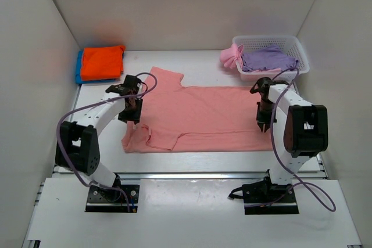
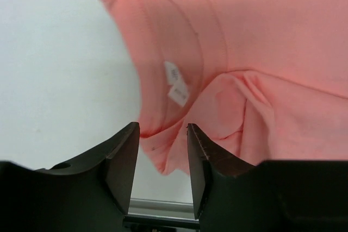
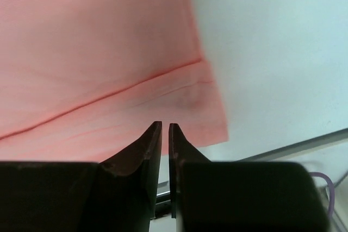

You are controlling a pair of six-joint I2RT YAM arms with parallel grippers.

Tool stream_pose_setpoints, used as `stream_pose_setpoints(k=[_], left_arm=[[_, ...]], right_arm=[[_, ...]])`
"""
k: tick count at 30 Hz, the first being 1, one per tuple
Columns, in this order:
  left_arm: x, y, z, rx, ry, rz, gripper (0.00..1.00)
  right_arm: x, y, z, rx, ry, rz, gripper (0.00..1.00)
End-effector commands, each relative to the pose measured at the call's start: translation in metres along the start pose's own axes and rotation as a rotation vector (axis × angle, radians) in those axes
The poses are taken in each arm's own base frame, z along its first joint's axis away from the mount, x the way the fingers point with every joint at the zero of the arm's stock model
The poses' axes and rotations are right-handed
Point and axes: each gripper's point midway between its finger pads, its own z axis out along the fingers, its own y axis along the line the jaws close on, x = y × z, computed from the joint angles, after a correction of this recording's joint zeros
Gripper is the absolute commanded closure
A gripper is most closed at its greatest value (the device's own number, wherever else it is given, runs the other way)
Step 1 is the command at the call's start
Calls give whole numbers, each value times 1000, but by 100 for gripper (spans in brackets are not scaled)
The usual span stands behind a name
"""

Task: Fold and stack the t-shirts
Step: Fold the flattened tshirt in 1/3 of the way

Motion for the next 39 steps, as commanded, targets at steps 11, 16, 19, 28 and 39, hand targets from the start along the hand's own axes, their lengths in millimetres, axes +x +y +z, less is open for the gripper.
stream_pose_setpoints(k=[11,16,19,28,39], left_arm=[[63,-7,46,-78,196,104,53],[71,-2,43,-90,202,108,53],[82,0,41,-91,228,120,54],[87,5,29,-77,200,92,65],[-12,-1,-18,-28,-46,74,42]], right_arm=[[-12,52,-12,-192,-159,-25,97],[3,62,5,-241,-113,3,100],[14,62,7,-226,-97,9,100],[37,45,16,-157,-17,13,100],[0,69,-40,-256,-154,-123,96]])
